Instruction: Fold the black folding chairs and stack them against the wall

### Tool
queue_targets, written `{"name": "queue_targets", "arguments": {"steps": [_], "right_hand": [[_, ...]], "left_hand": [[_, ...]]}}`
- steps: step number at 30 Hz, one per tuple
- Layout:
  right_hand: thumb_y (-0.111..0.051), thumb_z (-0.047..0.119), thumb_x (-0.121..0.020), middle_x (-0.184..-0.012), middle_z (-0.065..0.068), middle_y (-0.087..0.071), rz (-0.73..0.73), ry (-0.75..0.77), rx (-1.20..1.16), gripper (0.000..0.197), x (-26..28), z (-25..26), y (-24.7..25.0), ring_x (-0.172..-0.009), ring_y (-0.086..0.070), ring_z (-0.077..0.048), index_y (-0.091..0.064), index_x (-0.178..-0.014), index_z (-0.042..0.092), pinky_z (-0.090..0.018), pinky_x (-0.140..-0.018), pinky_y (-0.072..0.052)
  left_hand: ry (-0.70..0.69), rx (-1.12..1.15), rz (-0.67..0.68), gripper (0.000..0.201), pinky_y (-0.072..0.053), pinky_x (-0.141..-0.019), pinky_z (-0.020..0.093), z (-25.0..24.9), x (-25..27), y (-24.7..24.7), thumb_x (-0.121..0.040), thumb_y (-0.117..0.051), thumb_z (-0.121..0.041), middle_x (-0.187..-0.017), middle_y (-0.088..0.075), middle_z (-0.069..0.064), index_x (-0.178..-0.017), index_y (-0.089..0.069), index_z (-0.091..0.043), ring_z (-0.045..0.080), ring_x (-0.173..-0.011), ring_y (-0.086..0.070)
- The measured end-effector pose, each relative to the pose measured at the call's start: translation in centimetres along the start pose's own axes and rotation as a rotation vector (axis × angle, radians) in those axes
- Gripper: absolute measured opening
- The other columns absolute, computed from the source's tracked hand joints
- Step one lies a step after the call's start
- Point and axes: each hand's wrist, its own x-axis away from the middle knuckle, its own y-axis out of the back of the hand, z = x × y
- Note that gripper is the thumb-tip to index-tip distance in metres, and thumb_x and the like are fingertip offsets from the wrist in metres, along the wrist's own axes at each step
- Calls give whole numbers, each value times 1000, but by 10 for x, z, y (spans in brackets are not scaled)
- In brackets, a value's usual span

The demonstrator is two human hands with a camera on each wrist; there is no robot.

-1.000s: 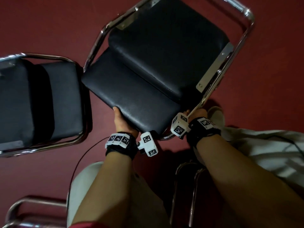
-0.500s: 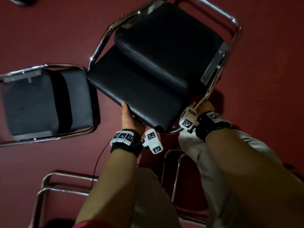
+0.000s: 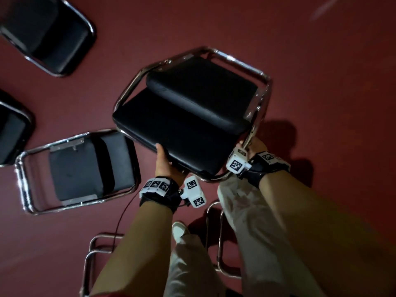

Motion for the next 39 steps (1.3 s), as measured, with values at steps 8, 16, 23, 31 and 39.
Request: {"name": "queue_targets", "arguments": {"steps": [8,16,23,31,39], "right_hand": [[-41,11,-94,-60,-6,-46,52,12,97,34,58,125,9,-52,-47,-19,-43,-60,13,-24,-56,-42],[-51,26,-94,-71,-11,-54,89,54,135,27,68,196,28,-58,-54,-26,-57,-74,8,-33,-59,-45],[-54,28,-97,-80,-11,-54,147,132,55,30,140,255,24,-64,-54,-27,-64,-112,4,-35,-62,-48],[-59,26,-92,-87,-13,-57,123,183,72,19,149,308,2,-68,-57,-28,-57,-98,8,-43,-77,-50],[-53,22,-94,-78,-12,-53,152,168,269,13,167,346,-86,-58,-50,-23,-51,-83,15,-33,-60,-47]], "left_hand": [[-54,-162,33,61,-48,-78,50,-16,101,-144,-89,-60,-62,-108,-67,19,-109,-62,-5,36,-101,-61],[-65,-457,127,47,-44,-108,46,-16,137,-233,-92,-63,-23,-127,-65,18,-134,-59,-1,36,-108,-62],[-107,-620,155,91,-45,-106,55,-25,115,-288,-54,-94,-18,-128,-65,23,-135,-58,2,42,-120,-61],[-230,-652,150,81,-55,-68,41,-58,124,-359,-40,-99,-33,-88,-71,12,-109,-69,-5,32,-74,-66],[-343,-850,69,49,-54,-53,36,-158,154,-406,-73,-87,-34,-78,-69,15,-100,-65,0,28,-59,-62]]}}
